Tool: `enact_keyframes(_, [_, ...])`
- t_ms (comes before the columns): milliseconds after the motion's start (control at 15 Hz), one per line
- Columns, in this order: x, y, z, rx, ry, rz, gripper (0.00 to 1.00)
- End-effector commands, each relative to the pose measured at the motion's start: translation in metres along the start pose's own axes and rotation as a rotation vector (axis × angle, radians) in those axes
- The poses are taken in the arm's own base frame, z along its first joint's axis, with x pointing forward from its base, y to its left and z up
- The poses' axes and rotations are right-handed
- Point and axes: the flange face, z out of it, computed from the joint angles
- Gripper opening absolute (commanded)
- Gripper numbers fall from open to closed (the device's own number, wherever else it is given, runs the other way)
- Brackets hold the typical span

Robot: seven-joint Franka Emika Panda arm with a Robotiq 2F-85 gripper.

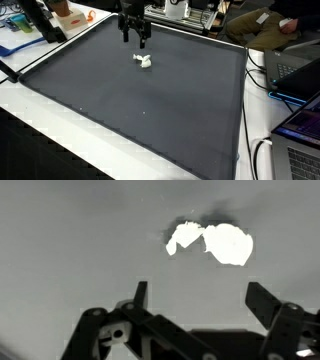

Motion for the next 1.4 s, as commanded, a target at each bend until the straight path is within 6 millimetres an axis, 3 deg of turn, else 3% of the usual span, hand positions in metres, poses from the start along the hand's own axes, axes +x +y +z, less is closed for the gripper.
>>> enact_keyframes(0, [0.001,0.001,-0.001,0.000,0.001,-0.002,1.00])
enact_keyframes(467, [0.011,0.006,0.001,0.024,-0.033,0.012,1.00])
enact_keyframes(733, [0.028,0.010,-0.009,0.088,-0.068,0.002,1.00])
enact_keyframes(1200, [0.059,0.036,-0.028,0.128,-0.186,0.005,1.00])
enact_keyframes(1333, [0.059,0.034,-0.025,0.107,-0.160,0.006,1.00])
